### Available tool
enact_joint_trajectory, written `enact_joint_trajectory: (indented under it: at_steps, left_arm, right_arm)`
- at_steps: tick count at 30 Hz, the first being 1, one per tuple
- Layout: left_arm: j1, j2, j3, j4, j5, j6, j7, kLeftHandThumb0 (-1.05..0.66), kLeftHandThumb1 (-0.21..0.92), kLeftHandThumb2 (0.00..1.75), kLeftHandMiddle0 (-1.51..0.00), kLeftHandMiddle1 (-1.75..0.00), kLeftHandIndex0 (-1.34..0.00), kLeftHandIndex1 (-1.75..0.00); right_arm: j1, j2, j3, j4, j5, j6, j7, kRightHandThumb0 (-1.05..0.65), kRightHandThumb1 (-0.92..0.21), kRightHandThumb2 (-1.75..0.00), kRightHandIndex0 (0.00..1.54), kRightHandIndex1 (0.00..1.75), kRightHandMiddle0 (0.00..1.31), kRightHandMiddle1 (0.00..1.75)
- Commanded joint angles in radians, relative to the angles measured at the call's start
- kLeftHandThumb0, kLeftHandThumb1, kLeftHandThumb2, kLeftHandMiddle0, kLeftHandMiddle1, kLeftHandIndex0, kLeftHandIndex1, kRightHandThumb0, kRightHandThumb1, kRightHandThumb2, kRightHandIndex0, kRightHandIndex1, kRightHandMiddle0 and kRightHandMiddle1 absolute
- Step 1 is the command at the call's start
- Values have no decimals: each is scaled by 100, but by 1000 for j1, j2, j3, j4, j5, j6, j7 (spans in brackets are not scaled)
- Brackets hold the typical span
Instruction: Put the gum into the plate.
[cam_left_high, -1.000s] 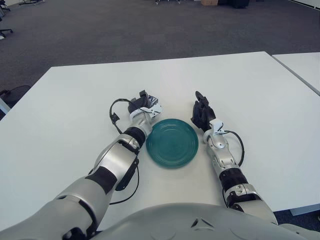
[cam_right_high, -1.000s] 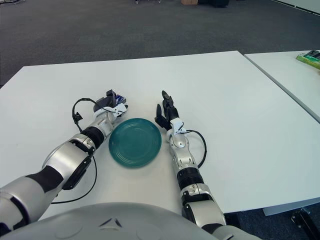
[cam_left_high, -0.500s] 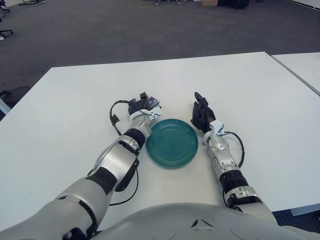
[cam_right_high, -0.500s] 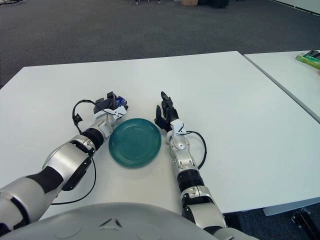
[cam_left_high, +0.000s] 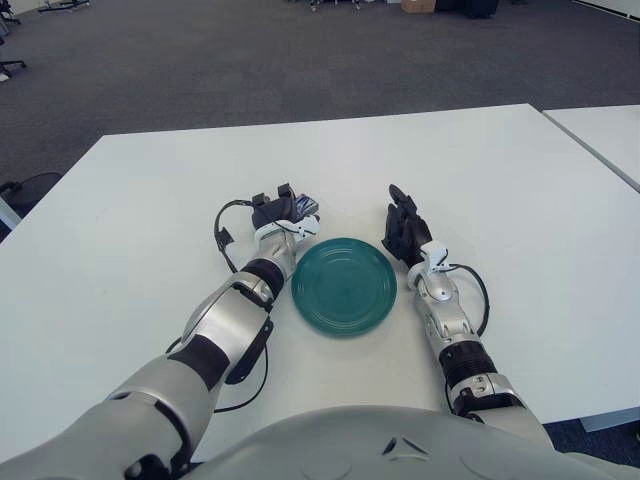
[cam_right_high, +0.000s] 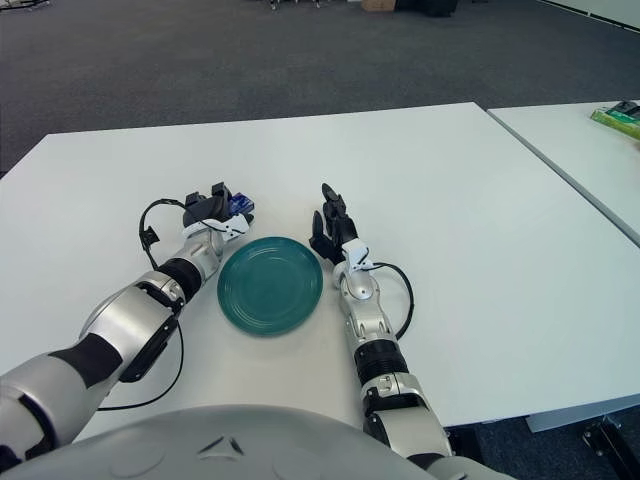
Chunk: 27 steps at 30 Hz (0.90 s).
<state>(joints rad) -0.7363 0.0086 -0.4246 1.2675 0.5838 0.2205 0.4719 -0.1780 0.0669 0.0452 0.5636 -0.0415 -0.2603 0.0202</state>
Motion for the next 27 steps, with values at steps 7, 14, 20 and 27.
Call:
enact_joint_trajectory:
  at_steps: [7,14,20,27]
  left_arm:
    - [88,12,30,46,-27,-55,69,-44,48,108,-85,-174,-50,-171]
    - [88,24,65,22,-47,-120,134,-46,35,126,-96,-175,-58,-174]
    - [82,65,81,-13,-52,-168,156,-47,32,131,-102,-175,-60,-175]
    - [81,229,137,-248,-60,-277,159,-47,29,134,-103,-175,-62,-175]
  right_arm:
    - [135,-1,-19,123,17,153,2,-74,-92,-84,16,2,0,29]
    - [131,0,-29,133,19,138,-6,-73,-92,-85,20,2,0,33]
    - [122,2,-33,151,22,131,-8,-72,-92,-86,22,3,0,34]
    - [113,7,-37,161,34,131,5,-72,-92,-86,24,2,0,34]
